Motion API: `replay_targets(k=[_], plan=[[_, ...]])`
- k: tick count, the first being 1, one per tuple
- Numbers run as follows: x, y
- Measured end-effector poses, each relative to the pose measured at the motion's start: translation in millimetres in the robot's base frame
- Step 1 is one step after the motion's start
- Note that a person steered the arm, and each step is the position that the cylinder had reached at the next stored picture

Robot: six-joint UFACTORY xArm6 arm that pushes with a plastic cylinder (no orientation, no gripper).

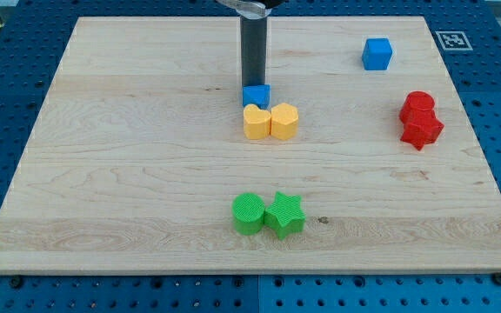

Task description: Point your arm at the blue cube

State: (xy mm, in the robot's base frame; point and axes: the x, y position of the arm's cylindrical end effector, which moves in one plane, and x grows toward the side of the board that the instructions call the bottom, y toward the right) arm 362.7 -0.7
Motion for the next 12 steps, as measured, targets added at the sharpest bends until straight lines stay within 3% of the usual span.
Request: replay_targets(k=[2, 5, 6, 7, 8, 12], plan=[[-36, 1], [-53, 1], [-98, 1], [-120, 34], [-121, 110], [-131, 200]])
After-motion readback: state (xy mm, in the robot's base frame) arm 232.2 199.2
